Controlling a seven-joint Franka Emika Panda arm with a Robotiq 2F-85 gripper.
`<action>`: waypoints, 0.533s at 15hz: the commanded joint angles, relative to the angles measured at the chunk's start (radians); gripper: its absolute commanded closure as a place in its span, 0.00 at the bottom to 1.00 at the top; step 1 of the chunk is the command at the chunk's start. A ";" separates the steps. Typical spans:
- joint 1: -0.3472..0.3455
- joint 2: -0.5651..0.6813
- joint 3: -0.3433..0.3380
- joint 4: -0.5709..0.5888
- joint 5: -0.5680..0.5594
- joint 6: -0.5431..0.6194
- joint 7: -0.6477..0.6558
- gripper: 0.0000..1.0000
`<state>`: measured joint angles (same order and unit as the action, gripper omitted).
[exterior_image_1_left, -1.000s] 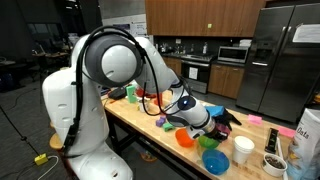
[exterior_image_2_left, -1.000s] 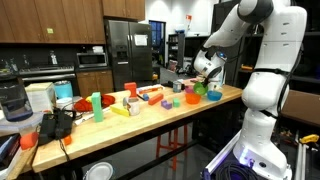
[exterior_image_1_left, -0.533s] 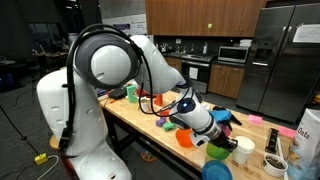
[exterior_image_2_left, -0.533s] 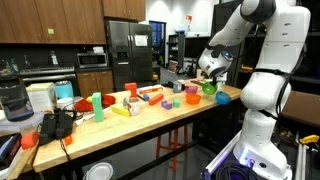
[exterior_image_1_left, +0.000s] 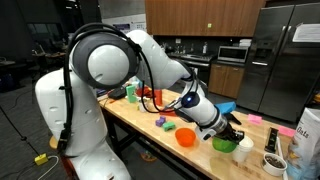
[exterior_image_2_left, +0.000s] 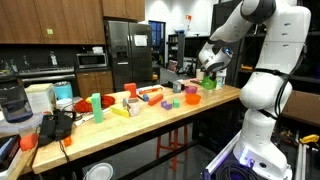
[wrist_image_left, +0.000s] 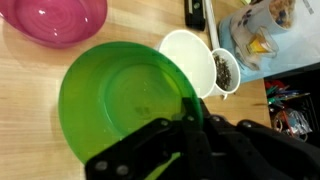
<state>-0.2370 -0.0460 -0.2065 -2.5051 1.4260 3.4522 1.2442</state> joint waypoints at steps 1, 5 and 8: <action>0.047 0.012 0.036 0.050 0.038 -0.017 -0.017 0.99; 0.083 0.030 0.061 0.087 0.035 -0.049 -0.022 0.99; 0.091 0.035 0.065 0.100 0.036 -0.056 -0.024 0.99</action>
<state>-0.1475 -0.0164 -0.1400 -2.4342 1.4325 3.4135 1.2447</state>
